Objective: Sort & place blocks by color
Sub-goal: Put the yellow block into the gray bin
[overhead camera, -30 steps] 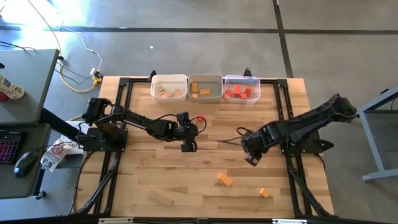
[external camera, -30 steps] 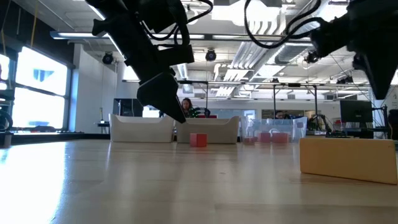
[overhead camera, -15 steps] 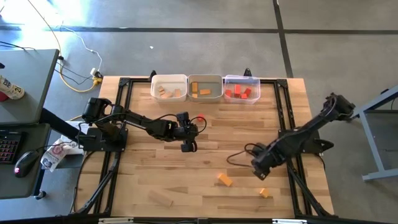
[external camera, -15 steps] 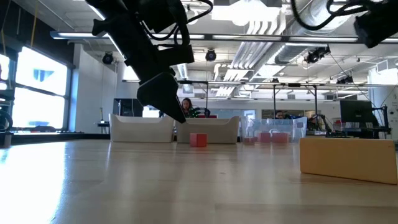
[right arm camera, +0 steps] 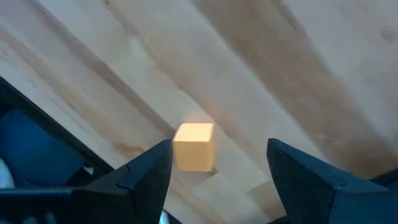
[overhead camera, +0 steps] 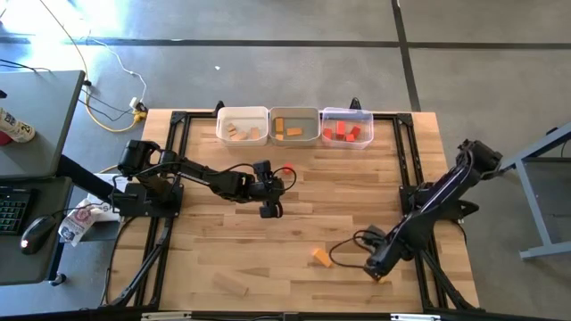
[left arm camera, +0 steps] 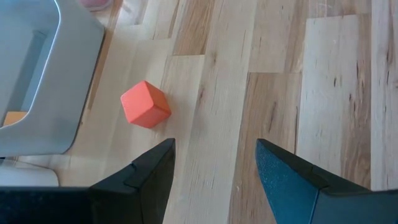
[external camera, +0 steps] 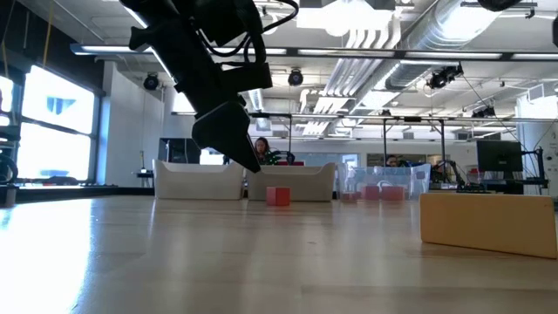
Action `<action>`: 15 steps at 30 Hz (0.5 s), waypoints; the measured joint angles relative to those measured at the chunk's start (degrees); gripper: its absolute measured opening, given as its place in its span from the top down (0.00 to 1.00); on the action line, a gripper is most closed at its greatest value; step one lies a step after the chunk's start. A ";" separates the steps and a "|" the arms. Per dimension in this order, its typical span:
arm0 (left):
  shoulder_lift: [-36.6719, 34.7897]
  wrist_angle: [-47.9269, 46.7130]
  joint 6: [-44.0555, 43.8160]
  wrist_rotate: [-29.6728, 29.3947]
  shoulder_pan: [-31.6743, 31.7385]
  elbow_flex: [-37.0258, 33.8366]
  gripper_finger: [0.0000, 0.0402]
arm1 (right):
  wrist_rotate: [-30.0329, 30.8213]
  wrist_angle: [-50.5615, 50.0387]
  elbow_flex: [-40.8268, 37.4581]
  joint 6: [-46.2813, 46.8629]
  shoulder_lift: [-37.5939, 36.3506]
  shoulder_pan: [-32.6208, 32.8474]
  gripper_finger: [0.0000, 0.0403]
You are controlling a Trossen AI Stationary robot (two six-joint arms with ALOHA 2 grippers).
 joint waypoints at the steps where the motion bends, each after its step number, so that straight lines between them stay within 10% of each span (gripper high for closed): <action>1: 0.00 0.00 -0.02 0.05 0.01 0.00 0.48 | -0.23 0.89 0.00 0.89 0.69 0.39 0.39; 15: 0.00 0.44 -0.02 1.27 0.00 0.00 0.48 | -2.60 7.83 0.00 8.20 6.95 3.89 0.39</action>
